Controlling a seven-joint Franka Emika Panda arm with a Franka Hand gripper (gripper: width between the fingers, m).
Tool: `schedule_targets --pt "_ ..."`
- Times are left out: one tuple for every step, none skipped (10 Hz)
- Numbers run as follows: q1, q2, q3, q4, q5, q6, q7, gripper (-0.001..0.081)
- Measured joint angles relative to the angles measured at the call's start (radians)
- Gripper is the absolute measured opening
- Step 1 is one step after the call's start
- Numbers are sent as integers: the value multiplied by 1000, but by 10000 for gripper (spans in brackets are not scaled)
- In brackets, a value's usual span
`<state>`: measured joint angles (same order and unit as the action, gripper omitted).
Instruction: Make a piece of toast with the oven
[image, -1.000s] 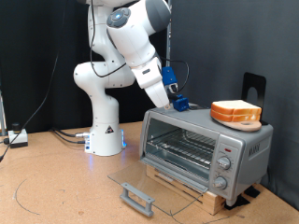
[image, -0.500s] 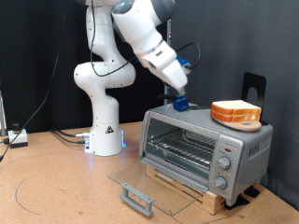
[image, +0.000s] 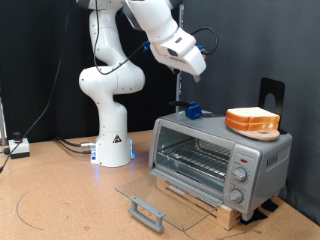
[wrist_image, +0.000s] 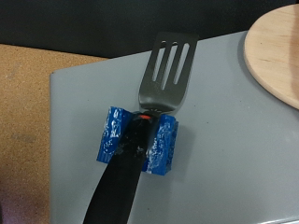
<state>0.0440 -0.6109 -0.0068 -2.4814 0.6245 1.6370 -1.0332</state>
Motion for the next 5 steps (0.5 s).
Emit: schedule_targets --pt "0 2 0 -1 1 8 -5 807" --pt "0 -5 6 -11 -7 27 -26 807" --pt "0 -34 21 -38 -17 52 -46 807" --pt "0 -85 41 -78 -31 89 -57 807" --pt "-2 -143 61 -121 -37 133 -56 807"
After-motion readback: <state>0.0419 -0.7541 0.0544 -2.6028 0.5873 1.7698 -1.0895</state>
